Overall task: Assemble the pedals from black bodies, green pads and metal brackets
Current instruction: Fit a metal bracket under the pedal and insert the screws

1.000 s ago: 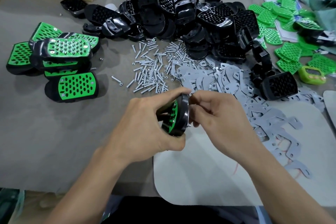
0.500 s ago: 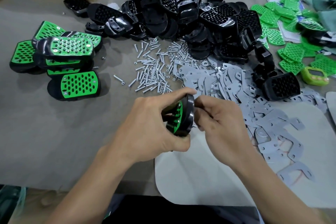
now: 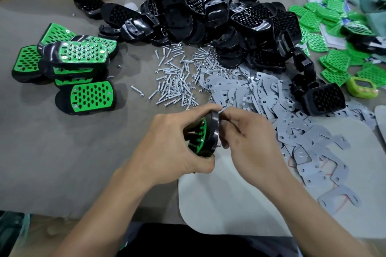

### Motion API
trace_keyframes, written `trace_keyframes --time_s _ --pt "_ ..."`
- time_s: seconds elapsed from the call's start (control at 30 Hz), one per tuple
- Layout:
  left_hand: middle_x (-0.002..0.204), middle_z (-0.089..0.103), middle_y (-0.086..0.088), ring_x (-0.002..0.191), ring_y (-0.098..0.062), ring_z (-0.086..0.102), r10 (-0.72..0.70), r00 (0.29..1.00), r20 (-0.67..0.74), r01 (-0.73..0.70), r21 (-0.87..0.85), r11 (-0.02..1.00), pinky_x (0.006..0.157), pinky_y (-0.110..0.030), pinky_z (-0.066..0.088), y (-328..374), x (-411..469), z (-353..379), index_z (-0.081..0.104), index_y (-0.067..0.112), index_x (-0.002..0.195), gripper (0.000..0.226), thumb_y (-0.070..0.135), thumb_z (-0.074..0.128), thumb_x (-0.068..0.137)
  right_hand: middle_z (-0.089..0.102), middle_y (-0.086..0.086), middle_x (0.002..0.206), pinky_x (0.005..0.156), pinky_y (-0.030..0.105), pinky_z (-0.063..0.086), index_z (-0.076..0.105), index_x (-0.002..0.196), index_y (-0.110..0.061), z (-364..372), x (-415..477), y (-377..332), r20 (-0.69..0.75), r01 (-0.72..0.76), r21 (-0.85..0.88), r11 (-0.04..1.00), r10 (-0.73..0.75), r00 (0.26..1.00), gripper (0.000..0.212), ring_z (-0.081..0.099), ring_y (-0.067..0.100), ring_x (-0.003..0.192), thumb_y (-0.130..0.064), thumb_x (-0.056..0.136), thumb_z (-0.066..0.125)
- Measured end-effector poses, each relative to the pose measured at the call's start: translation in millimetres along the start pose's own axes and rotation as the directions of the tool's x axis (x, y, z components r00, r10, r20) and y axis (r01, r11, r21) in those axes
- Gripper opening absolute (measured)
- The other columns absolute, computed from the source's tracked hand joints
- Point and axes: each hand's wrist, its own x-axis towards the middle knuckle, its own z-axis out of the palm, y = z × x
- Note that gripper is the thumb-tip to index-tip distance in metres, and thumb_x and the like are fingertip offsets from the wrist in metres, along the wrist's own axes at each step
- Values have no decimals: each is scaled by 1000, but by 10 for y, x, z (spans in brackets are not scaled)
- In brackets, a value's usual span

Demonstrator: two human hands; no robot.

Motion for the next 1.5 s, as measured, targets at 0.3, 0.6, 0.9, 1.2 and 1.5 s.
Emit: trace_keyframes --time_s 0.3,0.6,0.9,1.2,1.5 --pt "77 59 14 65 -2 41 7 1000 -26 -7 14 1000 68 -17 52 -30 -41 -50 64 48 127 83 21 76 50 65 1 63 59 39 45 66 77 -18 26 -13 2 84 -43 286 957 20 996 14 56 20 59 -10 82 56" --pt "78 58 26 64 3 43 39 999 -1 -39 86 996 67 -5 42 -5 -20 -88 64 48 128 82 30 73 49 52 19 65 49 24 31 65 78 11 60 30 9 231 -392 635 666 320 919 15 43 17 48 1 88 61" --pt "76 56 18 64 -2 39 32 999 -28 -31 24 999 65 -7 42 -42 -12 -53 64 47 125 82 21 75 48 49 -1 55 54 27 32 61 64 -13 143 13 -28 -25 -125 320 939 140 990 25 40 14 52 -8 87 52" --pt "68 58 14 58 -5 44 -10 999 35 15 -144 989 59 -13 45 -112 4 -115 67 47 122 79 10 74 52 61 -5 58 52 30 39 63 67 -28 83 -2 -63 7 28 95 995 -28 1000 20 50 21 55 -16 83 60" --pt "77 59 9 70 -8 39 -41 995 90 43 -17 999 70 -28 57 -119 -24 -166 64 54 126 84 27 73 47 44 11 49 51 31 26 62 58 1 130 44 -37 300 -445 659 606 330 895 27 34 20 44 8 83 55"
